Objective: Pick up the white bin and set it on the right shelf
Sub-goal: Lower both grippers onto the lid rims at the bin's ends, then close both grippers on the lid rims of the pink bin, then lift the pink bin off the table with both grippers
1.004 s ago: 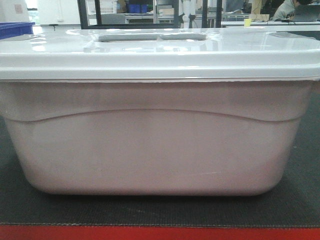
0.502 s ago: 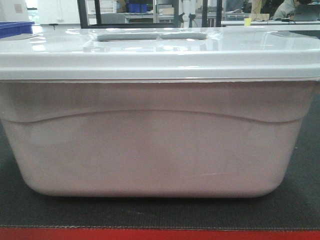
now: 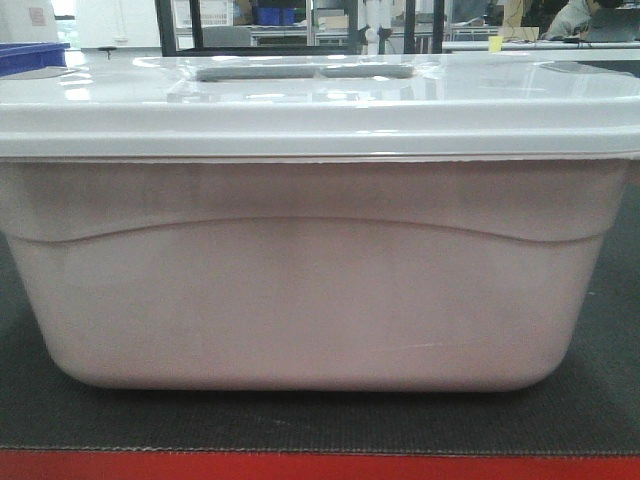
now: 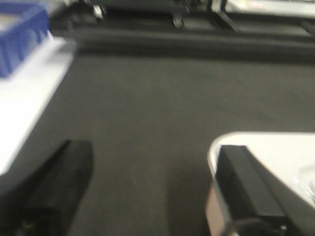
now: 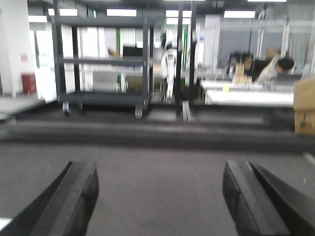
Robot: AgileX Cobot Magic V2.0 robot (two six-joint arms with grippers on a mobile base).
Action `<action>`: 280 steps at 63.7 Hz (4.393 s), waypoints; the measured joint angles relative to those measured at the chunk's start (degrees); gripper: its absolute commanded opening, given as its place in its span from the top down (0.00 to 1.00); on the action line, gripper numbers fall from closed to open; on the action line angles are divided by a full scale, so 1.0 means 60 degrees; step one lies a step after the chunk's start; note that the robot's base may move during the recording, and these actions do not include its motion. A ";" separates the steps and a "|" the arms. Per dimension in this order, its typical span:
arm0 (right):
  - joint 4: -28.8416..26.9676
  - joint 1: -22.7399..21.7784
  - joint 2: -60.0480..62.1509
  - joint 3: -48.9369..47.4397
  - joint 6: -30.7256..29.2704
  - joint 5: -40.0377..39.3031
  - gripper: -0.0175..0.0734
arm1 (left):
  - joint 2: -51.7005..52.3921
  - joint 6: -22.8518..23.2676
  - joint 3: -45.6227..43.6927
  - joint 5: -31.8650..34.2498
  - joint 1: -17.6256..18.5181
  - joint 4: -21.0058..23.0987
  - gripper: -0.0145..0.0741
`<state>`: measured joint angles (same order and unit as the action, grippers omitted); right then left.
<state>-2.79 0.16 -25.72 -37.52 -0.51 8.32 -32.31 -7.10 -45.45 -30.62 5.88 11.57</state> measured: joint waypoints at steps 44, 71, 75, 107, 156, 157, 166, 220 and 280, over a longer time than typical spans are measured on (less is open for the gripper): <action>-0.2647 -0.1712 -0.5945 -0.4530 -0.0665 0.8308 0.12 | -0.4686 -0.3701 -0.2044 -0.4431 -0.1777 0.4792 0.23; -0.9491 -0.3592 -0.8817 -0.4567 -0.6211 1.0199 0.12 | -0.7972 -0.7280 -0.2101 -0.6362 -0.3578 0.9831 0.23; -0.9829 -0.3597 -0.9150 -0.4410 -0.6493 1.0178 0.12 | -0.8278 -0.7380 -0.2101 -0.6345 -0.3578 0.9845 0.23; -1.1689 -0.3597 -0.9610 -0.2057 -0.7940 0.9957 0.12 | -0.8967 -0.7443 -0.1911 -0.6307 -0.3204 0.9660 0.25; -1.2414 -0.2313 -0.9610 -0.1736 -0.8149 0.9873 0.12 | -0.8967 -0.7062 -0.1277 -0.6246 -0.1662 0.9927 0.25; -1.2414 -0.2295 -0.9610 -0.1736 -0.8149 0.9873 0.12 | -0.8967 -0.7062 -0.1277 -0.6246 -0.1642 0.9935 0.25; -1.2414 -0.2279 -0.9610 -0.1736 -0.8166 0.9873 0.18 | -0.8967 -0.7055 -0.1277 -0.6225 -0.1637 0.9981 0.27; -1.3009 -0.2411 -0.9568 -0.1736 -0.8113 0.9195 0.73 | -0.9039 -0.6917 -0.1277 -0.5446 -0.1732 1.1528 0.98; -1.6889 -0.2598 -0.6672 -0.2514 -0.7416 0.7662 0.73 | -0.8374 -0.6618 -0.4177 -0.4611 -0.0541 1.4388 0.98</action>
<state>-104.13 -15.42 -65.75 -52.60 -45.01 54.30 -82.55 -46.81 -70.52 -58.29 2.64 97.90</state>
